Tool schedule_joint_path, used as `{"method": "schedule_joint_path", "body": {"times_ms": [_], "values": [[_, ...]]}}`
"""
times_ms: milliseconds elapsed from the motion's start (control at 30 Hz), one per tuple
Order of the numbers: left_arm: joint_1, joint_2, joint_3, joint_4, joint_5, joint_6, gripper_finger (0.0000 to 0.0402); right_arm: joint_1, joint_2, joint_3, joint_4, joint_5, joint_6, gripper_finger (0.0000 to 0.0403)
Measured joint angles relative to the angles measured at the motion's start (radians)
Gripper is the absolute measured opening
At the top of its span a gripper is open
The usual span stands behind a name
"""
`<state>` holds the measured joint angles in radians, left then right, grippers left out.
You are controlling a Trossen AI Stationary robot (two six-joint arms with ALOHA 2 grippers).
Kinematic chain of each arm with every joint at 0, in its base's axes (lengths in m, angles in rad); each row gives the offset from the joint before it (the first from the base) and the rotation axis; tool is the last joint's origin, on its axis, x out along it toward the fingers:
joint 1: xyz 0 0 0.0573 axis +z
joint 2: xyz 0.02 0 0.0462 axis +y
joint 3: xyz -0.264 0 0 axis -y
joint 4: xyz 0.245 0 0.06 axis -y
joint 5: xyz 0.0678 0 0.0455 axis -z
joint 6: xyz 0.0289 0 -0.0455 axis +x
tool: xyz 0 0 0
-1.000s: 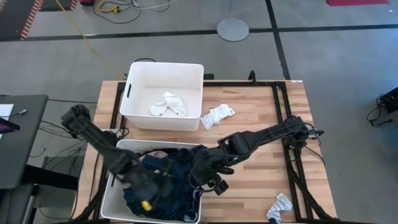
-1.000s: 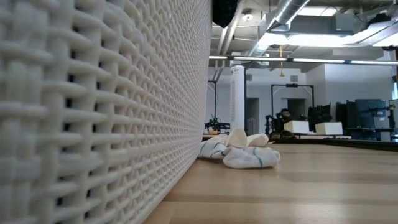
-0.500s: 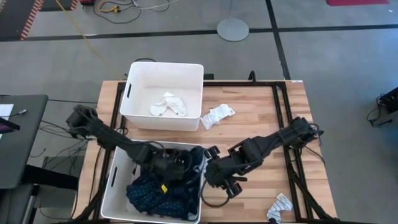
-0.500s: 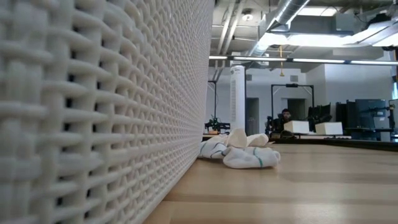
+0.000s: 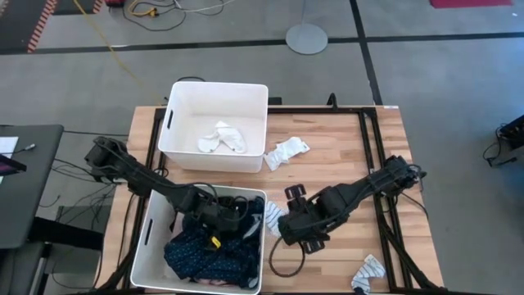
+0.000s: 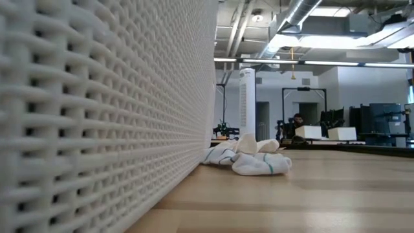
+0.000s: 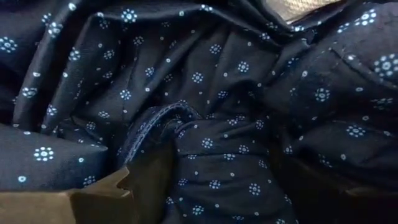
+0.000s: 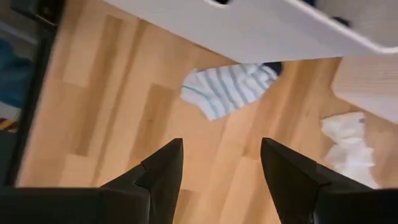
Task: Sort clothes
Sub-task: Put the dark blue shirt into the bottom white laundry organizer, then put the white striped sock into the top laundry organizer
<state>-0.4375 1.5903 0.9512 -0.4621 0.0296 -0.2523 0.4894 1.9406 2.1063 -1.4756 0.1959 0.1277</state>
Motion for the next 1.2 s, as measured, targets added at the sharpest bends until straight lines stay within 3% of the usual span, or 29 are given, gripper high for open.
{"method": "schedule_joint_path", "body": {"times_ms": [300, 567, 800, 1000, 1200], "values": [[-0.053, -0.17, 0.094, -0.05, -0.022, 0.047, 0.0259, 0.082, 0.001, 0.0, -0.011, 0.034, 0.111, 0.0215], [-0.176, -0.395, 0.117, -0.03, -0.134, 0.06, 0.0259, 0.159, 0.001, 0.0, -0.06, 0.13, 0.212, 0.0211], [-0.366, -0.523, 0.12, 0.098, -0.378, 0.218, 0.0259, 0.219, 0.001, 0.0, -0.061, 0.245, 0.285, 0.0211], [-0.544, -0.525, 0.121, 0.114, -0.638, 0.348, 0.0259, 0.289, 0.001, 0.0, -0.038, 0.407, 0.347, 0.0211], [-0.669, -0.522, 0.12, 0.115, -0.782, 0.398, 0.0259, 0.328, 0.001, 0.0, -0.005, 0.517, 0.399, 0.0211]]}}
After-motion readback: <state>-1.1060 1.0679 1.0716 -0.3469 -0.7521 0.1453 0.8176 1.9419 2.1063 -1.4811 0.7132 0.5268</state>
